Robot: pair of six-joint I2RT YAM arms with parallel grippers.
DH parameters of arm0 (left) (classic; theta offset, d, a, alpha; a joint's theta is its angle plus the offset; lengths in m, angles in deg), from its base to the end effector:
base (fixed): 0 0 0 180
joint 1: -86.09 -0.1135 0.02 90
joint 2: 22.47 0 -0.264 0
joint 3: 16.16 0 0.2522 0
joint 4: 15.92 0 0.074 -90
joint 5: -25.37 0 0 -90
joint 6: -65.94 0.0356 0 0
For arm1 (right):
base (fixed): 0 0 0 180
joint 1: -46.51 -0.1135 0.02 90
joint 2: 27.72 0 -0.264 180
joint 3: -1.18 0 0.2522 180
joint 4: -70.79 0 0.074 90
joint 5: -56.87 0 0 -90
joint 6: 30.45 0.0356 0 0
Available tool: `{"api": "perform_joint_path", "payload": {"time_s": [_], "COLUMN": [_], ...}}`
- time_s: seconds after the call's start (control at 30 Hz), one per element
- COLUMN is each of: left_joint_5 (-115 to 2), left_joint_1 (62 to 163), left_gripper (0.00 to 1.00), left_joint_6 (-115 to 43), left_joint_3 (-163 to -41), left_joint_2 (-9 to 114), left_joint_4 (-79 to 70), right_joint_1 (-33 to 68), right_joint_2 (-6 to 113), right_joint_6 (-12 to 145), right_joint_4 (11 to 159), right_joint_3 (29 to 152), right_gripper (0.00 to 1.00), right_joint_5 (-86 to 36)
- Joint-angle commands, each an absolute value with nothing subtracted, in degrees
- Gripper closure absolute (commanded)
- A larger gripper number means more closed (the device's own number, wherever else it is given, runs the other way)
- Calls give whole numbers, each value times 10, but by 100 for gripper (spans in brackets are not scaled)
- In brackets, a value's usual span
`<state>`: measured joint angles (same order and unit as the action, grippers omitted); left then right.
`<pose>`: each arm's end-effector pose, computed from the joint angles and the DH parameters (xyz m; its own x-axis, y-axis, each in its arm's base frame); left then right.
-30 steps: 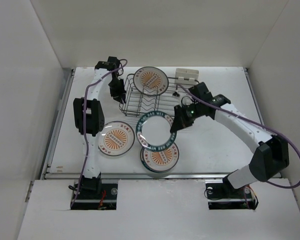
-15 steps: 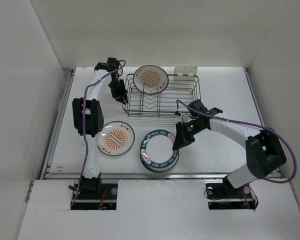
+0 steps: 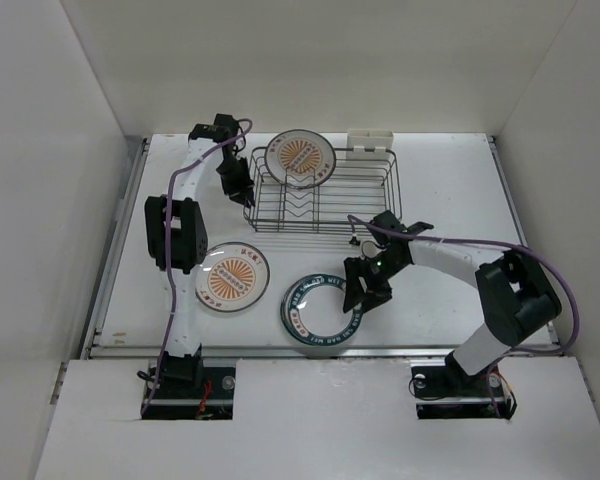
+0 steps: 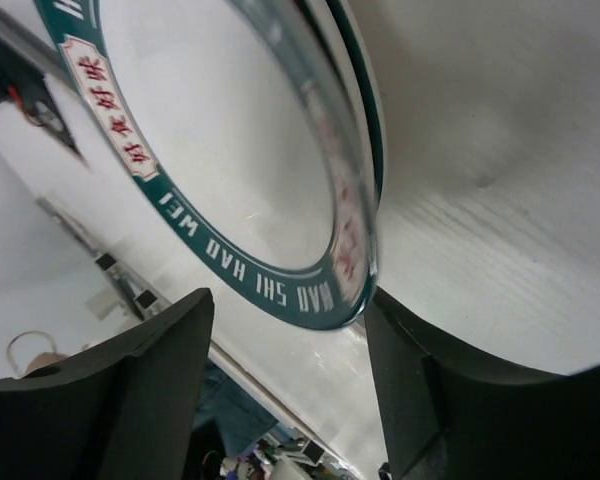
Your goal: Unload the plates from the dish rack
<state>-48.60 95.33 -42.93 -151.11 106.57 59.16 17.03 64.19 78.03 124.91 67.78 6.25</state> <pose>0.4679 -0.0861 0.2434 -0.9542 -0.1597 -0.2530 -0.0606 0.9313 -0.3592 0.2286 0.1552 0.1697 -0.9643 -0.2637 0.0237 -0.1856 0.7372 0.6497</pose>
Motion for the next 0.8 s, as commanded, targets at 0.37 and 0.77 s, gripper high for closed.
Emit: {"api": "perform_joint_path", "payload": {"time_s": [0.37,0.77], "left_joint_5": [-593,-601], "left_joint_1": [955,1013], "left_gripper": [69,46], "left_joint_6": [-333,-83], "left_joint_3": [-1595,-1572], "left_joint_2": [1013,987], "left_joint_4": [603,364], "right_joint_1": [125,120], "right_joint_2": [649,641], "right_joint_6": [814,809], "right_joint_4": [1373,1310], "right_joint_3": [763,819], "right_gripper": [29,30], "right_joint_5": [-120,-135]}}
